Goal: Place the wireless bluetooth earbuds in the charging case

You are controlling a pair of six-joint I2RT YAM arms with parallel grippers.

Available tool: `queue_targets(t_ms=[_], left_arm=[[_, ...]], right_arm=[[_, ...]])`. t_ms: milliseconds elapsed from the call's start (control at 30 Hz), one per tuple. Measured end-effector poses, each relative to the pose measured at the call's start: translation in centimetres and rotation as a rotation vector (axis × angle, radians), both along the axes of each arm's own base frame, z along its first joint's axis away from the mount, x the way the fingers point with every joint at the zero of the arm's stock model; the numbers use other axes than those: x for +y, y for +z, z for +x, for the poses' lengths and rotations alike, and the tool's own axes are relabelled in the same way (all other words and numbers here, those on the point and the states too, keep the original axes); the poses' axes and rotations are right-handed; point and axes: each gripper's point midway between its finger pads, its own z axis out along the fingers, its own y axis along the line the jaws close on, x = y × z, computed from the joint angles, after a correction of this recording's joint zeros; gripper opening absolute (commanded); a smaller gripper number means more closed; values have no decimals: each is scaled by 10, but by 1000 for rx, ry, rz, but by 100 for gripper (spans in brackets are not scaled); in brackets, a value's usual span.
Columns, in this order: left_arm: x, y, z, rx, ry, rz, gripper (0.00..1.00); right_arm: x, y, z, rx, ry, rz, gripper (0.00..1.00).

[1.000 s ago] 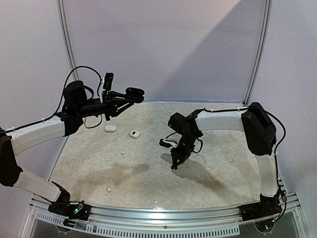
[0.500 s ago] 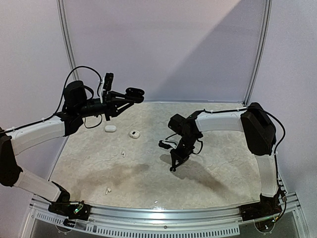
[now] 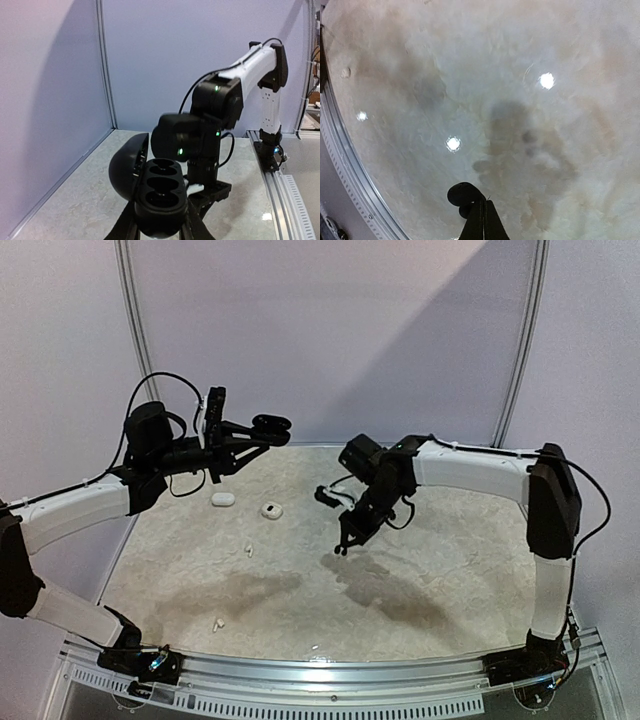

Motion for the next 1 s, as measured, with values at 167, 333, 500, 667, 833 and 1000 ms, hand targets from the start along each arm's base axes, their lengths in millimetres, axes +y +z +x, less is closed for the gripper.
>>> queue_targets(t_ms=[167,333,500,667,833,1000], left_arm=[[-1,8,-9,-117,-44,-2,0],[-3,14,-20,-186,-97,-16,0],[-3,21,-28,-227,-136,-33,0],[-3,26,-31,-204,-152,-54,0],[-5,27,-32,-167,-157,-66,0],[-5,29,-32,-161,-155,-73,0]], right_arm=[[4,86,32,-238,-50,91,0],[-1,175,56,-468,-105,174,0],[-15,253,64,-644,-165,260,0],[-23,313,58,-777,-198,375,0],[-6,365,35,-874,-144,520,0],[19,396,6,-931,-34,614,0]])
